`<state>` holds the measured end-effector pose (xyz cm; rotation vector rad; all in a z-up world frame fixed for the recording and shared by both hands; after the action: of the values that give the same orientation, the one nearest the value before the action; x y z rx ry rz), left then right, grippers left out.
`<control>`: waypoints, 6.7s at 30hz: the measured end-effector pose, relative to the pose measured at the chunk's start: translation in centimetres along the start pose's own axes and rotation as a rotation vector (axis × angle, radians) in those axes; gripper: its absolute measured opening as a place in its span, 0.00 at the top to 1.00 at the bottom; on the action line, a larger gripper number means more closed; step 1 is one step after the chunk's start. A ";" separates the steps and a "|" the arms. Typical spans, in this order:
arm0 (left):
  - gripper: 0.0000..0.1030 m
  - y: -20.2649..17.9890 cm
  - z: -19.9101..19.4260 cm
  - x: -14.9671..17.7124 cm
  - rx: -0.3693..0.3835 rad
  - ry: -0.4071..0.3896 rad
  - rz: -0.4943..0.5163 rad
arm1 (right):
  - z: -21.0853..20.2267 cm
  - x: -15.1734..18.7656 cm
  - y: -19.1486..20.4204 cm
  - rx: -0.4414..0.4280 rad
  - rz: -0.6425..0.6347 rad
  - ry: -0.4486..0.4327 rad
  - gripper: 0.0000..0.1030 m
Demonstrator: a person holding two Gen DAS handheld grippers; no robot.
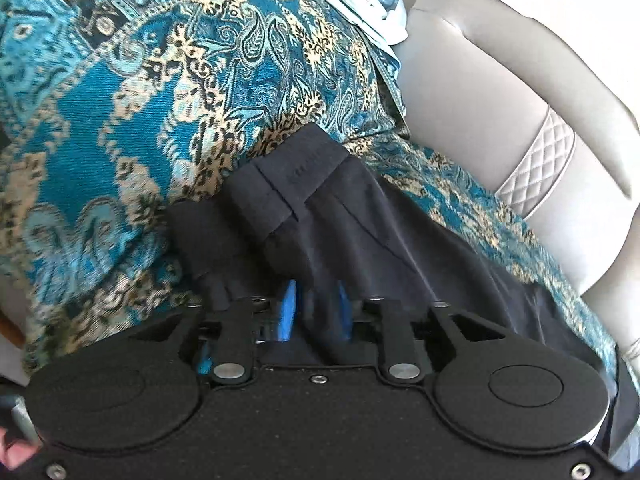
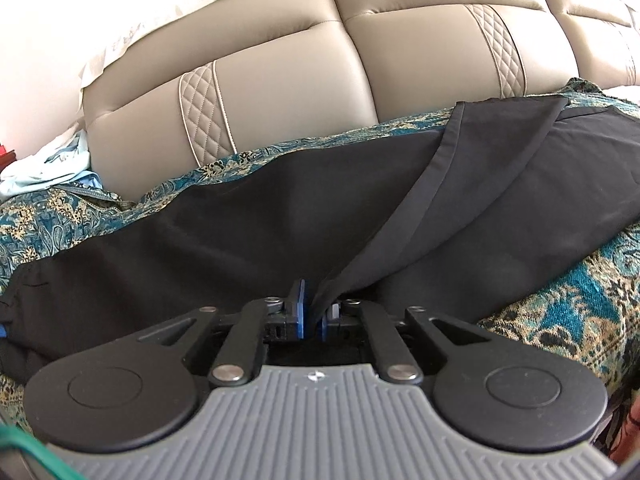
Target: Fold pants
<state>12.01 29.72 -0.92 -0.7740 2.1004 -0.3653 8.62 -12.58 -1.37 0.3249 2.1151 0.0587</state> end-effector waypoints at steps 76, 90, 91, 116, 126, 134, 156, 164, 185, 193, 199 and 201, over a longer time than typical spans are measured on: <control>0.94 1.2 0.7 2.0 -0.401 0.020 0.268 | 1.6 -12.8 -43.2 0.705 0.704 -0.095 0.80; 0.94 1.1 0.9 1.9 -0.416 0.028 0.269 | 7.0 -15.2 -38.4 0.630 0.290 0.017 0.22; 0.94 1.1 0.9 1.9 -0.417 0.029 0.270 | 7.8 -15.3 -38.3 0.640 0.287 0.038 0.40; 0.94 0.9 0.8 2.4 -0.421 0.014 0.300 | 6.3 -12.0 -12.7 -0.005 -0.442 -0.035 0.33; 0.94 0.7 0.7 2.5 -0.419 0.007 0.295 | 10.8 -12.4 -16.4 -0.038 -0.376 0.131 0.21; 0.94 0.7 0.6 2.5 -0.421 0.008 0.291 | 10.6 -12.7 -15.4 -0.027 -0.319 0.096 0.94; 0.94 0.3 0.6 2.6 -0.411 0.014 0.270 | 1.2 -14.9 -38.5 0.699 0.334 -0.026 0.95; 0.75 -0.3 0.1 2.5 -0.396 0.014 0.266 | 1.9 -12.5 -39.8 0.757 0.343 0.091 0.90; 0.49 -23.8 3.8 10.7 0.075 0.083 0.651 | 8.1 -12.6 -6.2 -0.073 -0.280 0.083 0.30; 0.79 -25.1 9.7 11.2 0.093 0.138 0.650 | 9.6 -8.9 1.0 -0.220 -0.390 0.169 0.30; 0.79 -24.7 13.0 9.6 0.054 0.116 0.630 | 11.9 -9.0 3.0 -0.139 -0.469 0.116 0.37; 0.78 -24.7 13.6 9.0 0.052 0.109 0.625 | 12.7 -9.5 3.2 -0.124 -0.457 0.111 0.39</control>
<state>28.61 5.29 -2.12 -0.0430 2.2946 -0.1171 24.78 -13.01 0.19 -0.2433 2.2349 -0.0614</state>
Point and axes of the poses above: each gripper's, at about its wrist camera, not at the fingertips, and z roughly the way its jaws point, y to its left, x to its underside, the point moved 8 cm from there along z, roughly the way its jaws point, and after that the axes turned 9 degrees about x, right-handed, at the moved point
